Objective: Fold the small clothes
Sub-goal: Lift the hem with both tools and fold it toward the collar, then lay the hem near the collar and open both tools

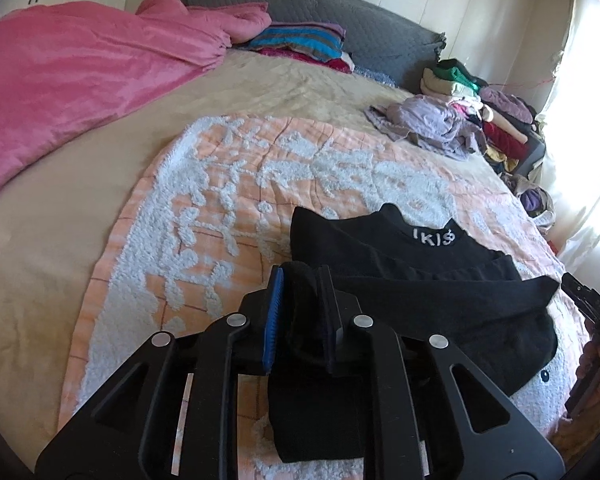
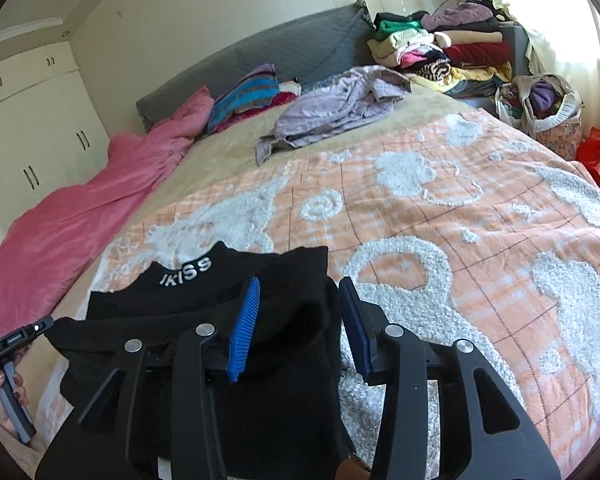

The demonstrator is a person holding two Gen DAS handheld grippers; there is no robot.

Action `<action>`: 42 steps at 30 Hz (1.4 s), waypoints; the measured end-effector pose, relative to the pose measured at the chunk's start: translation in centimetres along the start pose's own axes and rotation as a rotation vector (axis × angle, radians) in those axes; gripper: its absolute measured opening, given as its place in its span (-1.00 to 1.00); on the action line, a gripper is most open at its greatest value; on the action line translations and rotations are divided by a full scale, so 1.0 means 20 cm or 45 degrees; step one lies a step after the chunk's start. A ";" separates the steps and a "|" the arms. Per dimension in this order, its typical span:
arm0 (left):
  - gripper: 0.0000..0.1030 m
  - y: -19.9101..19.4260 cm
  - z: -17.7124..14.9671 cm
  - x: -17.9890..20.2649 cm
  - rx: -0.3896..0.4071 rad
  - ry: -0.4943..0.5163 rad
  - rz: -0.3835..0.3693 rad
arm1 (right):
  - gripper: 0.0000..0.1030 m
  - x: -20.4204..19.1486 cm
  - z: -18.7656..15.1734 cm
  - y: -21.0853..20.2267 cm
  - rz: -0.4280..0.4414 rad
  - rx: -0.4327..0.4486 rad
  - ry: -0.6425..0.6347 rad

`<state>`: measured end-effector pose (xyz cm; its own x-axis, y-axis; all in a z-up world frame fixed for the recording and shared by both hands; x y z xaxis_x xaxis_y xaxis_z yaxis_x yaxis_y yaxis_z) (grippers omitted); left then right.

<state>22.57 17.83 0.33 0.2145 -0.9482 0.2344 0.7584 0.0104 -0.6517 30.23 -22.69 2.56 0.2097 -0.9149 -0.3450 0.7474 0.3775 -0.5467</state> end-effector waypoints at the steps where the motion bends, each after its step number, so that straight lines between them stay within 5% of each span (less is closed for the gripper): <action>1: -0.72 -0.02 0.00 0.00 0.015 0.001 0.001 | -0.22 -0.01 0.00 -0.02 -0.008 0.015 -0.014; 7: -0.68 -0.18 0.00 0.05 0.103 0.028 -0.006 | -0.17 -0.10 0.01 -0.16 0.004 0.083 -0.127; 9: -0.75 -0.21 -0.04 0.08 0.097 0.056 -0.018 | -0.35 -0.14 -0.01 -0.20 0.030 0.076 -0.159; 12: -0.90 -0.21 -0.10 0.14 0.052 0.101 -0.048 | -0.67 -0.20 -0.06 -0.21 0.047 0.037 -0.235; 22: -0.90 -0.02 -0.38 0.25 -0.132 0.282 0.002 | -0.70 -0.32 -0.33 -0.14 0.044 -0.147 -0.412; 31: -0.90 0.06 -0.32 0.24 -0.118 0.278 0.054 | -0.70 -0.22 -0.43 0.11 -0.080 -0.314 -0.427; 42: -0.90 0.25 -0.20 0.18 -0.160 0.231 0.081 | -0.70 -0.21 -0.25 0.35 -0.059 -0.294 -0.373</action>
<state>24.64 13.25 -4.87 0.1366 -0.9886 0.0639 0.6616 0.0431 -0.7486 31.30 -15.49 -3.64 0.3753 -0.9214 -0.1009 0.6058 0.3262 -0.7257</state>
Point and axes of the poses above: each gripper's, at about its wrist camera, not at the fingertips, and y roughly the way its jaws point, x to its right, z to its top, the point moved 8 cm from there along y, roughly the way its jaws point, and after that the axes turned 1 degree about x, right-handed, at the moved point
